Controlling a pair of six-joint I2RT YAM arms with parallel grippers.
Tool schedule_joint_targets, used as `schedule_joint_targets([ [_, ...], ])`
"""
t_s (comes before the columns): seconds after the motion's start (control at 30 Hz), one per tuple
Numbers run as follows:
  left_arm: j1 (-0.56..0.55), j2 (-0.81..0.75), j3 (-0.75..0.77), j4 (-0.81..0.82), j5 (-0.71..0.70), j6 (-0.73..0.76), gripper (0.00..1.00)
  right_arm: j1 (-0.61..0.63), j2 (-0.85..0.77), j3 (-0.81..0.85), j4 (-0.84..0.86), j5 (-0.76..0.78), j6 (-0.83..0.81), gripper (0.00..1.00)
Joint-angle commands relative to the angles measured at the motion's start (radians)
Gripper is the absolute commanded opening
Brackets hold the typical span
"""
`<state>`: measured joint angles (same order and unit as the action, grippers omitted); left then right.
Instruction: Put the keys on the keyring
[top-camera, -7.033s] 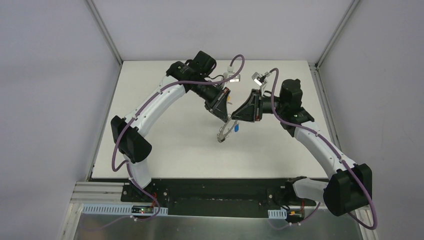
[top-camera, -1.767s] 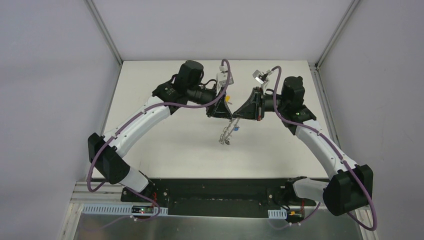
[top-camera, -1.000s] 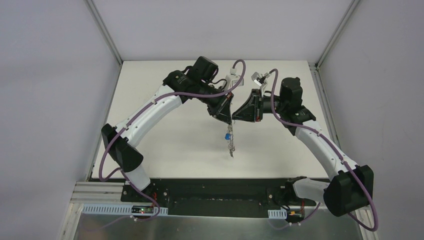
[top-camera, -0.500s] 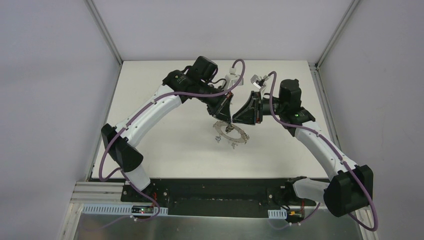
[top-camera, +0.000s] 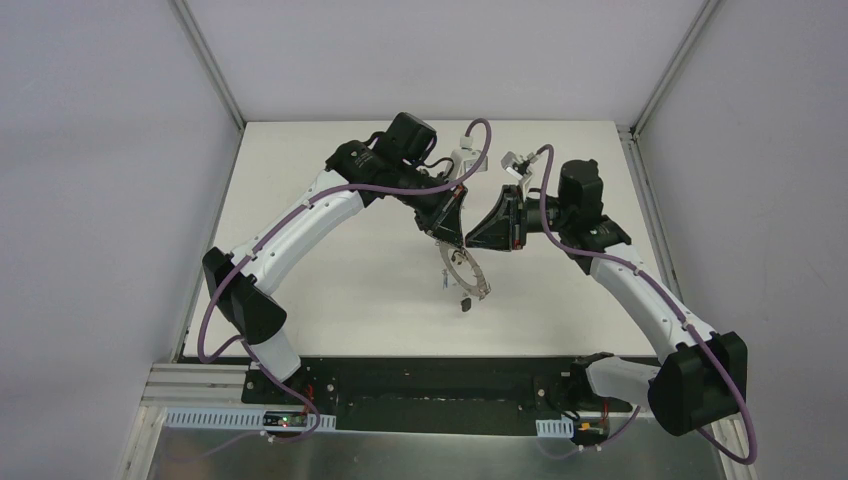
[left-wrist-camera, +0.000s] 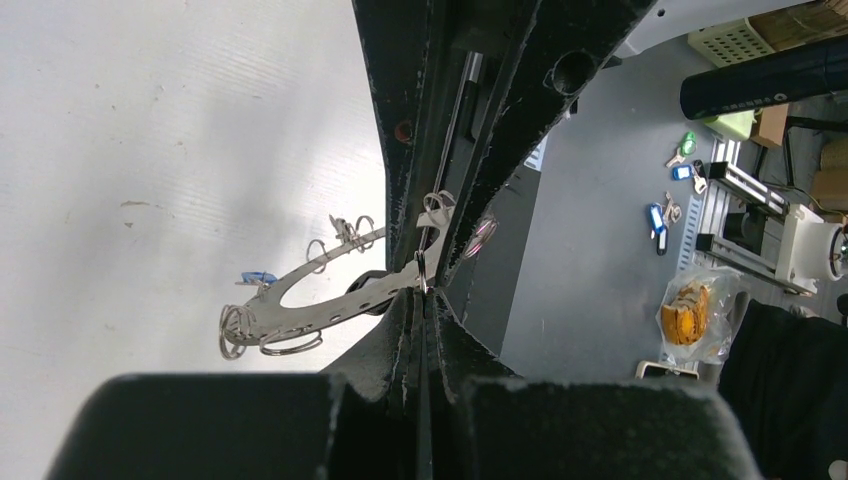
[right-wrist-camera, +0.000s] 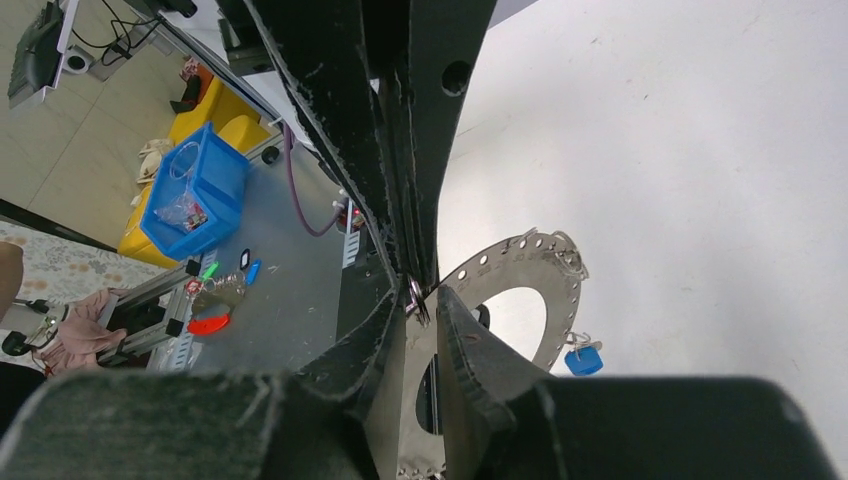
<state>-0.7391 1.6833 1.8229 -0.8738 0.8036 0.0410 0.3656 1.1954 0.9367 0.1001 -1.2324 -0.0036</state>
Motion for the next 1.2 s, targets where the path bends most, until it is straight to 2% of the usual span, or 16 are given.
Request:
schedule_joint_targets([
  [0.0,0.003,-0.018,0.035,0.017,0.037,0.002,0.00,0.007,-0.024,-0.013,0.020,-0.035,-0.023,0.20],
  [0.3,0.011,-0.014,0.025,0.037,0.046,-0.012,0.00,0.016,-0.011,-0.010,0.055,-0.044,0.023,0.19],
  [0.5,0.010,0.002,0.025,0.042,0.053,-0.018,0.00,0.020,0.002,-0.010,0.123,-0.042,0.095,0.00],
  [0.63,0.013,-0.006,0.019,0.048,0.071,-0.001,0.00,0.004,0.009,-0.017,0.181,-0.038,0.148,0.00],
  [0.77,0.034,-0.063,-0.054,0.115,0.107,0.070,0.20,-0.011,0.004,-0.027,0.280,-0.066,0.242,0.00],
  [0.87,0.062,-0.134,-0.174,0.257,0.144,0.125,0.33,-0.014,-0.007,-0.029,0.286,-0.076,0.252,0.00],
  [1.03,0.105,-0.205,-0.343,0.434,0.220,0.146,0.47,-0.026,-0.022,-0.040,0.289,-0.091,0.256,0.00],
  [1.17,0.107,-0.215,-0.414,0.508,0.274,0.156,0.52,-0.028,-0.017,-0.031,0.288,-0.093,0.262,0.00],
])
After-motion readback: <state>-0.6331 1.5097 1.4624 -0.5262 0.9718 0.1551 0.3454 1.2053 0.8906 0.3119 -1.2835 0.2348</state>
